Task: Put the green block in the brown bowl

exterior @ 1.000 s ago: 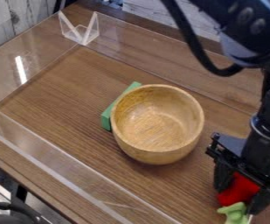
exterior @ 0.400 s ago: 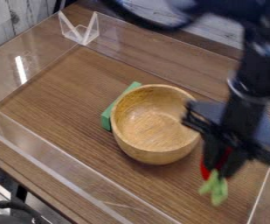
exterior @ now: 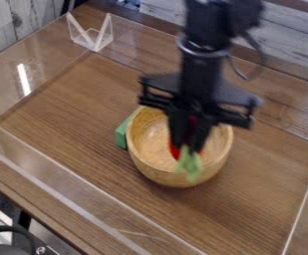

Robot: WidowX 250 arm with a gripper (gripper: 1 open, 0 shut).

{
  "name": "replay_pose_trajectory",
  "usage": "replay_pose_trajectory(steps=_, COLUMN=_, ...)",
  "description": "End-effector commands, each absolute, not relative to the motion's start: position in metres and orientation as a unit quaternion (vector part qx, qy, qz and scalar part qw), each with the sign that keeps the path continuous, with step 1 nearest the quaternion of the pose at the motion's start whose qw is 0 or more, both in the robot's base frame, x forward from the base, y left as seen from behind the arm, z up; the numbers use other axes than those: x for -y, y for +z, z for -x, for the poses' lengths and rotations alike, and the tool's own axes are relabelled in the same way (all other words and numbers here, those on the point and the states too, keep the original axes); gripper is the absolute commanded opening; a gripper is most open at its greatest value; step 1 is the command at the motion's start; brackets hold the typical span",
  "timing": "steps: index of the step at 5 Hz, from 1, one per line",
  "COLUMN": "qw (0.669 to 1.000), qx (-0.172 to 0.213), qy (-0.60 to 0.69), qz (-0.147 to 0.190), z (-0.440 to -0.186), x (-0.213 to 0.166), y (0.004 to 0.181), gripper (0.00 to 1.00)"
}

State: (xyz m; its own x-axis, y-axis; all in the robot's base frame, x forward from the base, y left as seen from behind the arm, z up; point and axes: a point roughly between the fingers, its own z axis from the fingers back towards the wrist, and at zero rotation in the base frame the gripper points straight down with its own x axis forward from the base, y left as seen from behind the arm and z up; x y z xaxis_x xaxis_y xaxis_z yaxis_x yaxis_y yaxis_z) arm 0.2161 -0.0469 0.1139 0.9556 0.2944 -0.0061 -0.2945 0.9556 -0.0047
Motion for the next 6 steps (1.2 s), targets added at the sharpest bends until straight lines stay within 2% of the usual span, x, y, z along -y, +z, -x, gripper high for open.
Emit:
replay_pose_trajectory(steps=1, qw=0.991, qx=0.014, qy=0.132, qz=0.016, z=-0.227, x=0.06, y=0.12, gripper=0.0)
replay_pose_trajectory(steps=6, qw=0.989, qx=0.017, qy=0.144, qz=0.034, z=-0.239, x=0.005, y=0.144, gripper=0.0)
